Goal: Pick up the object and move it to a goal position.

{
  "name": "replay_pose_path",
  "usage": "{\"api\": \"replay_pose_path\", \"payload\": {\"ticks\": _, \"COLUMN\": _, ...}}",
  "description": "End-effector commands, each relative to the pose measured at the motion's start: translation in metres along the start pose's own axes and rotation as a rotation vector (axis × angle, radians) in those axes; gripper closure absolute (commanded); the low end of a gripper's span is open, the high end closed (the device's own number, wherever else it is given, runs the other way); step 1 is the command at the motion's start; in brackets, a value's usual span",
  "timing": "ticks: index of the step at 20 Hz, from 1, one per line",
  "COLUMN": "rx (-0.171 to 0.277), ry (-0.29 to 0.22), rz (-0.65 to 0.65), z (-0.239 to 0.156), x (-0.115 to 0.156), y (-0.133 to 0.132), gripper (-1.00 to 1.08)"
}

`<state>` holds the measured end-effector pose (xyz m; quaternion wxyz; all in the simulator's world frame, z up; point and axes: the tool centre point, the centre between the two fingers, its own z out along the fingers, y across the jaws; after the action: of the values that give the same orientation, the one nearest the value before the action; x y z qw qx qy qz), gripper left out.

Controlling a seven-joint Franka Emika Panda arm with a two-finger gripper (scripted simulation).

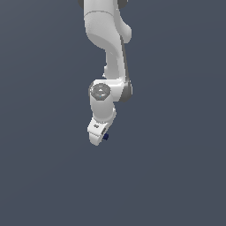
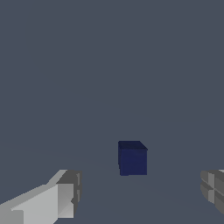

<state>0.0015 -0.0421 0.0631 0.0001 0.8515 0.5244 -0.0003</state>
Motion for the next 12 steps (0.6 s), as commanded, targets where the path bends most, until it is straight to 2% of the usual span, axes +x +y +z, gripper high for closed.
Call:
{"api": "replay_pose_path", "payload": {"ticks": 1, "rx": 0.000, "ry": 0.000, "rz": 0.000, "z": 0.003, "x": 0.000, "y": 0.000, "gripper": -0.92}}
{"api": "replay_pose_path", "payload": {"ticks": 12, "rx": 0.000, "ry": 0.000, "rz": -0.005, "z": 0.048, "x": 0.000, "y": -0.001, "gripper": -0.92}}
